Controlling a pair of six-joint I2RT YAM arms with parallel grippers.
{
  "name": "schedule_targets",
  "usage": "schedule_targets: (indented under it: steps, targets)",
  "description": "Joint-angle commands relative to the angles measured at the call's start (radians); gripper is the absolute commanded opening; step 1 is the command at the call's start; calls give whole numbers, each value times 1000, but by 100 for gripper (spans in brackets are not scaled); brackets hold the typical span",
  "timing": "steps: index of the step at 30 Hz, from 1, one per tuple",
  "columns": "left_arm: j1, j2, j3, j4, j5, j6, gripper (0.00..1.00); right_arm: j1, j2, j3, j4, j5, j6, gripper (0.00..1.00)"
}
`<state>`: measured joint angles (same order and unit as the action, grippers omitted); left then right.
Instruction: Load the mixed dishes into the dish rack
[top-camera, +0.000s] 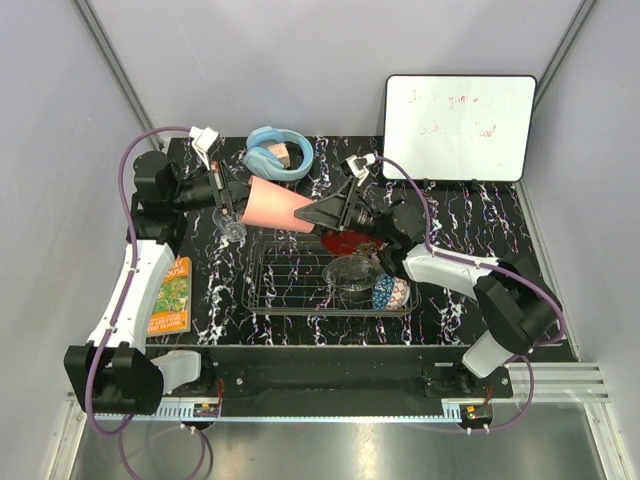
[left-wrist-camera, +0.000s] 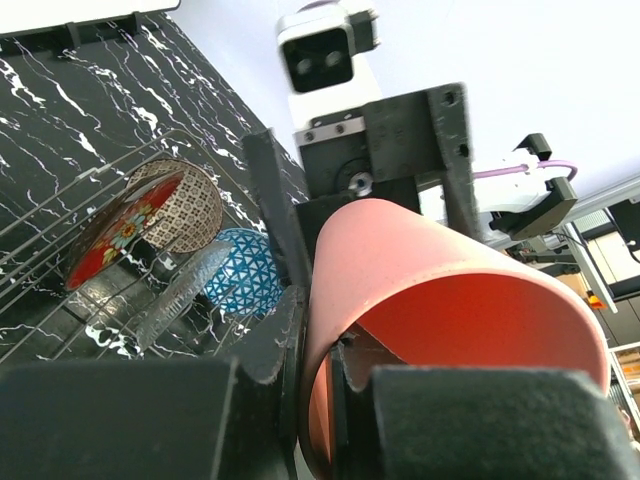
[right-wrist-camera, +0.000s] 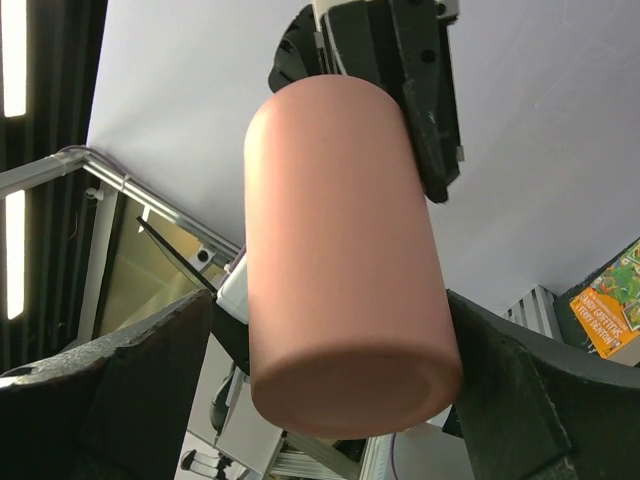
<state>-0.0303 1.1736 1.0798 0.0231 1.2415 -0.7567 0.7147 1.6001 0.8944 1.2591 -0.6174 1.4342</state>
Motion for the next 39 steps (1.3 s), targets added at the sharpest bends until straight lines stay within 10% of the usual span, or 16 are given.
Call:
schedule_targets:
  steps: [1,5,12,16,23,39]
  targets:
    - [-3,-29,-20,47,-25,3,0,19,-16,73,31,10,-20,100]
    - [-3,-34,-12,44,-28,5,0,28,6,81,49,5,2,89]
    - [1,-35,9,-55,-45,80,1,28,0,61,40,-2,3,20]
    - [21,-9,97,-305,-65,319,31,17,-72,54,-166,-8,-101,2]
    - [323,34,163,-600,-108,533,84,0,-291,305,-1301,174,-760,0]
    - [386,-95,6,-620,-379,790,83,134,355,1265,-2302,731,-1202,0]
